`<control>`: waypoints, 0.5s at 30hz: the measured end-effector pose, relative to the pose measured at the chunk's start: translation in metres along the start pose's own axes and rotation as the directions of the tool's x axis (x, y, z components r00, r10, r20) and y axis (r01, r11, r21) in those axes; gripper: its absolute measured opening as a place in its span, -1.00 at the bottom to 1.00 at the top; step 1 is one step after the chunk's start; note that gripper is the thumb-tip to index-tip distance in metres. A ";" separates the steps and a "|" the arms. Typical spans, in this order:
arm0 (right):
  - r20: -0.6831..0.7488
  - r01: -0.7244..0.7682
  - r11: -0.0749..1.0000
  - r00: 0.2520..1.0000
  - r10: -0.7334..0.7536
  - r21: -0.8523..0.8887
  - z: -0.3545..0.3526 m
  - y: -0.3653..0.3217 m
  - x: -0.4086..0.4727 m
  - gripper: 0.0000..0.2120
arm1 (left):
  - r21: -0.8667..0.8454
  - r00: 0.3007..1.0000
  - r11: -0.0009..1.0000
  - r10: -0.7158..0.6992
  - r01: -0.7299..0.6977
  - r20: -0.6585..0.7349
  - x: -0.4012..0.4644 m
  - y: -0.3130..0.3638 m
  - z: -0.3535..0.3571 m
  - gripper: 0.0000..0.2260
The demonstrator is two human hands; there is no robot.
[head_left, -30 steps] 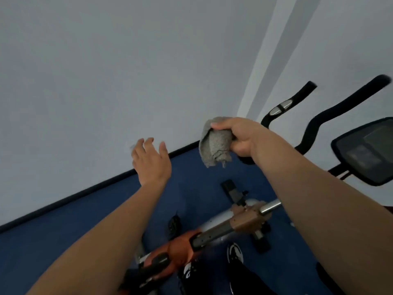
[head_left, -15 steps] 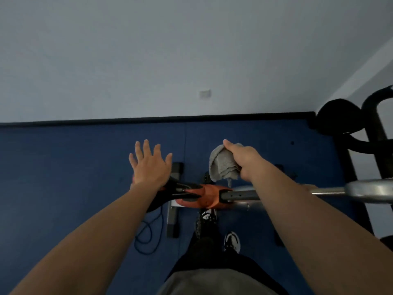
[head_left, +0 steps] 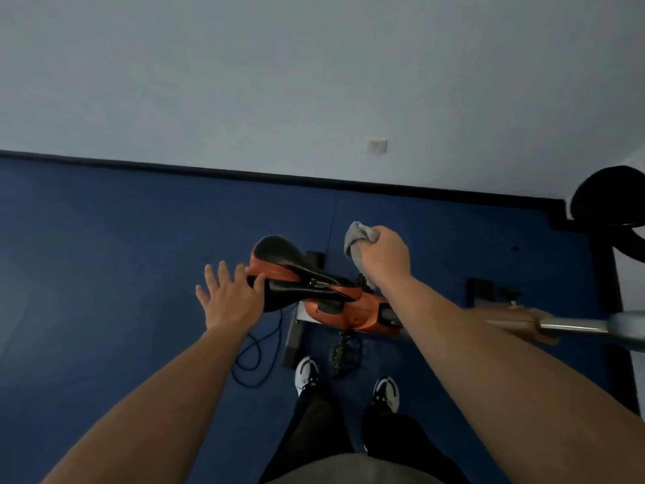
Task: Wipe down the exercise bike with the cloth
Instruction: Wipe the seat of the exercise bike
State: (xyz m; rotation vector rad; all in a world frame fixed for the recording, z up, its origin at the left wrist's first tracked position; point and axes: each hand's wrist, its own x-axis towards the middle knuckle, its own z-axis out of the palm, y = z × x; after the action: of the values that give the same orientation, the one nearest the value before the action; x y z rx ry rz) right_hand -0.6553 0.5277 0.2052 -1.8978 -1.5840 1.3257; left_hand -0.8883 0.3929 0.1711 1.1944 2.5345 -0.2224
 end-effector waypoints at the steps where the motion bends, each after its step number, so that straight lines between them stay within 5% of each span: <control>1: -0.003 0.067 0.996 0.998 -0.068 -0.052 0.011 0.000 -0.001 -0.87 | 0.002 1.000 1.000 -0.005 0.005 -0.002 0.003 -0.008 0.002 -0.35; 6: 0.017 0.313 0.909 0.947 -0.321 -0.274 0.059 -0.002 -0.008 -0.81 | 0.027 1.000 1.000 -0.016 0.016 -0.023 0.035 -0.053 0.011 -0.36; 15: 0.102 0.507 0.705 0.840 -0.532 -0.495 0.129 0.041 -0.027 -0.62 | 0.070 0.991 0.989 0.133 -0.132 -0.011 0.126 -0.093 0.060 -0.37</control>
State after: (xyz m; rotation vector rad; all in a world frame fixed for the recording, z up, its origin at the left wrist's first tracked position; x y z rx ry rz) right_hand -0.7340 0.4518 0.1206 -1.4976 -2.3868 0.6458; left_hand -1.0211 0.4077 0.0700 1.3906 2.4669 -0.2710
